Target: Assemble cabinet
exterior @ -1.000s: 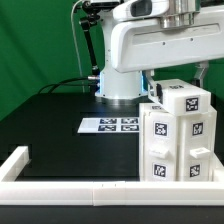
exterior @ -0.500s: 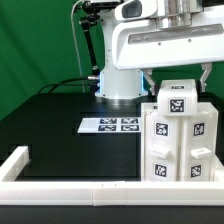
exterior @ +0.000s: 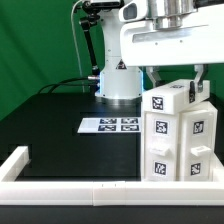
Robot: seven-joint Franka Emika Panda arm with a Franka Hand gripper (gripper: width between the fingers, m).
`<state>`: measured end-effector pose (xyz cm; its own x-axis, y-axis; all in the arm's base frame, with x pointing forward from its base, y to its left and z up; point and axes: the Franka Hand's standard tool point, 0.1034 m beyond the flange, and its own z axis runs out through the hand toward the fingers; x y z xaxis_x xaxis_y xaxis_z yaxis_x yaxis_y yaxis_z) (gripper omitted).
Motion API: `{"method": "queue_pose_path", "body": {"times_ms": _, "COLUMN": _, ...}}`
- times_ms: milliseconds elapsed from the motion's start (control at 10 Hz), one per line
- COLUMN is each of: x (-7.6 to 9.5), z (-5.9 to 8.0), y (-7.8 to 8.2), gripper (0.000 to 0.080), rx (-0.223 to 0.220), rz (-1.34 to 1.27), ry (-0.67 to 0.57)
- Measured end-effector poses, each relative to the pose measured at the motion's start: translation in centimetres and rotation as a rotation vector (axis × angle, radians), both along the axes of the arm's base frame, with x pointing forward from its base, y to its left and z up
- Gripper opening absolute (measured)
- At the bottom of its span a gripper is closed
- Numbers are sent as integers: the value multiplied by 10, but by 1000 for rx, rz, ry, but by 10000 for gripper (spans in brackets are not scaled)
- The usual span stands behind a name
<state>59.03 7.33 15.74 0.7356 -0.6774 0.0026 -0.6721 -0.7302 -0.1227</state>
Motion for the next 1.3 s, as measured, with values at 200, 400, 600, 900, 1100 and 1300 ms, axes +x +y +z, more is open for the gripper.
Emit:
{"method": "queue_pose_path", "body": {"times_ms": 200, "x": -1, "z": -1, "y": 1, "gripper": 557, "rx": 30, "rz": -244, "ry": 19}}
{"method": "queue_pose_path", "body": {"times_ms": 400, "x": -1, "z": 0, "y": 4, "gripper": 557, "rx": 49, "rz": -467, "ry": 30}}
{"method": "queue_pose_path", "body": {"times_ms": 600, "x": -1, "z": 0, "y": 4, "gripper": 557, "rx": 69, "rz": -566, "ry": 41}}
{"method": "queue_pose_path", "body": {"times_ms": 900, "x": -1, "z": 0, "y": 5, "gripper": 557, "rx": 104, "rz": -763, "ry": 64}}
{"method": "queue_pose_path", "body": {"times_ms": 1100, "x": -4, "z": -2, "y": 4, "gripper": 557, "rx": 164, "rz": -1046, "ry": 83}}
{"method": "queue_pose_path", "body": {"times_ms": 1300, "x": -3, "z": -1, "y": 5, "gripper": 557, "rx": 192, "rz": -1237, "ry": 107}}
